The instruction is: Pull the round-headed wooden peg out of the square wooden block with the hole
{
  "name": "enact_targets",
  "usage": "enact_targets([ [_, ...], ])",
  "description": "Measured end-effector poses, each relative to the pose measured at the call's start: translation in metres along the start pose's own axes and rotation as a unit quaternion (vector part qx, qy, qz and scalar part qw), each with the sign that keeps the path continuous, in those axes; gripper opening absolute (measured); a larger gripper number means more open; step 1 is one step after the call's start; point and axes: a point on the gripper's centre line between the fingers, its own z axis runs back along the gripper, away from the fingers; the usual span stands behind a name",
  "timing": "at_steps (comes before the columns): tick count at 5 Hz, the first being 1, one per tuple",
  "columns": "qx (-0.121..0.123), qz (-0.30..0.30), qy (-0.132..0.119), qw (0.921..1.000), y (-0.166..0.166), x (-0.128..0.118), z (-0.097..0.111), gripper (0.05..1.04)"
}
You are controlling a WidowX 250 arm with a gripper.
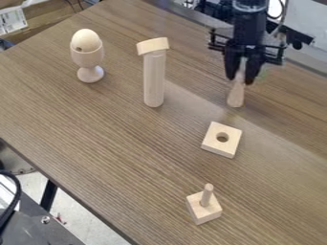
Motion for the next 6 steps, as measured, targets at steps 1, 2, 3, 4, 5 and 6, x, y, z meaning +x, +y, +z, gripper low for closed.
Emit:
enact_targets([
  [1, 0.0, 0.002, -0.002, 1.0, 0.001, 0.0, 0.0, 0.323],
  [2, 0.003, 0.013, 0.0, 0.9999, 0.001, 0.0, 0.001, 0.394],
  [3, 0.012, 0.018, 0.018, 0.9996, 0.004, -0.008, -0.002, 0.699],
  [4, 0.017, 0.018, 0.003, 0.9997, 0.002, -0.008, 0.016, 0.964],
  [5, 0.023, 0.018, -0.016, 0.9995, 0.0, -0.008, 0.036, 0.997],
  [6, 0.041, 0.017, -0.021, 0.9988, -0.008, -0.019, 0.058, 0.997],
])
